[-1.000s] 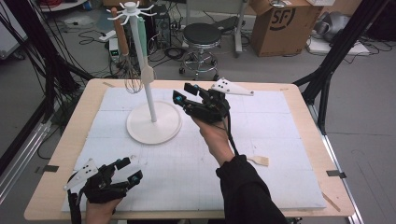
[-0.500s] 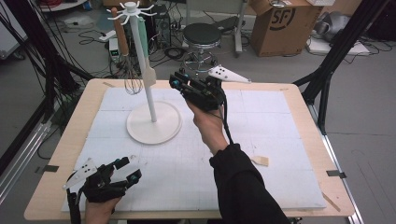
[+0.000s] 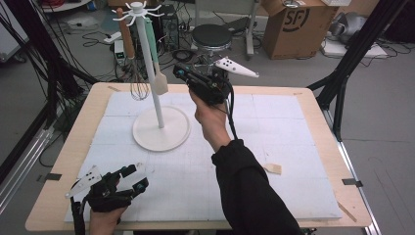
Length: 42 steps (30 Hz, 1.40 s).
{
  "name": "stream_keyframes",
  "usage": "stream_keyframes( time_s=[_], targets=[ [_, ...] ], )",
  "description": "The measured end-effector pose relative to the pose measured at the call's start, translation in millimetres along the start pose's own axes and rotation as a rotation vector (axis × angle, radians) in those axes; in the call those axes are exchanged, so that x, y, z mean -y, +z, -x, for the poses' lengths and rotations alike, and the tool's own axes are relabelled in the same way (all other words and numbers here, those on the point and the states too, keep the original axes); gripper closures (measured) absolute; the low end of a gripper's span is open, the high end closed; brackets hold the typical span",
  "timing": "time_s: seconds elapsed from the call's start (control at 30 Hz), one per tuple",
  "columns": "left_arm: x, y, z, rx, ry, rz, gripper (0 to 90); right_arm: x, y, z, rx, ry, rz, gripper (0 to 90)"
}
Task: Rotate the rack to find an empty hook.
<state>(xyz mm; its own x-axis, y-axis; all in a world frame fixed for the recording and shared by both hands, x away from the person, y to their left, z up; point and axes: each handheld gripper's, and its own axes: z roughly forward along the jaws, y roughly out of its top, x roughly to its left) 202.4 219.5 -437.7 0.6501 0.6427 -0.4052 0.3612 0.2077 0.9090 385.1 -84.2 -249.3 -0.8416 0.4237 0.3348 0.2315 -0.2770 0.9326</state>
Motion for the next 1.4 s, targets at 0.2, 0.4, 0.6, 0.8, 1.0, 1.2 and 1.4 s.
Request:
stream_keyframes(
  time_s=[0.2, 0.4, 0.6, 0.8, 1.0, 1.2, 1.4],
  targets=[
    [-1.2, -2.4, -2.0, 0.005, -0.012, 0.019, 19.3, -9.2, 10.0, -0.1, 0.006, -0.009, 0.031, 90.0],
    [-1.0, -0.6, -2.3, 0.012, -0.011, 0.014, 19.4, -17.2, 20.8, 1.9, 0.007, -0.005, 0.077, 90.0],
    [-1.9, -2.0, -3.7, 0.016, -0.017, 0.020, 19.4, -28.6, 31.1, 0.0, 0.003, -0.010, 0.116, 90.0],
    [-2.6, -0.8, -3.5, 0.022, -0.010, 0.019, 19.4, -37.5, 41.6, -1.2, 0.013, -0.012, 0.138, 90.0],
    [-2.9, -0.8, -3.1, 0.026, -0.009, 0.024, 19.4, -50.5, 55.3, -7.3, 0.019, -0.010, 0.168, 90.0],
    [-3.2, -1.9, -2.8, 0.028, -0.007, 0.028, 19.4, -53.8, 67.0, -14.6, 0.013, -0.020, 0.163, 90.0],
    [-3.1, -0.9, -2.4, 0.030, 0.000, 0.020, 19.4, -50.8, 72.8, -18.1, 0.010, -0.018, 0.150, 90.0]
  ],
)
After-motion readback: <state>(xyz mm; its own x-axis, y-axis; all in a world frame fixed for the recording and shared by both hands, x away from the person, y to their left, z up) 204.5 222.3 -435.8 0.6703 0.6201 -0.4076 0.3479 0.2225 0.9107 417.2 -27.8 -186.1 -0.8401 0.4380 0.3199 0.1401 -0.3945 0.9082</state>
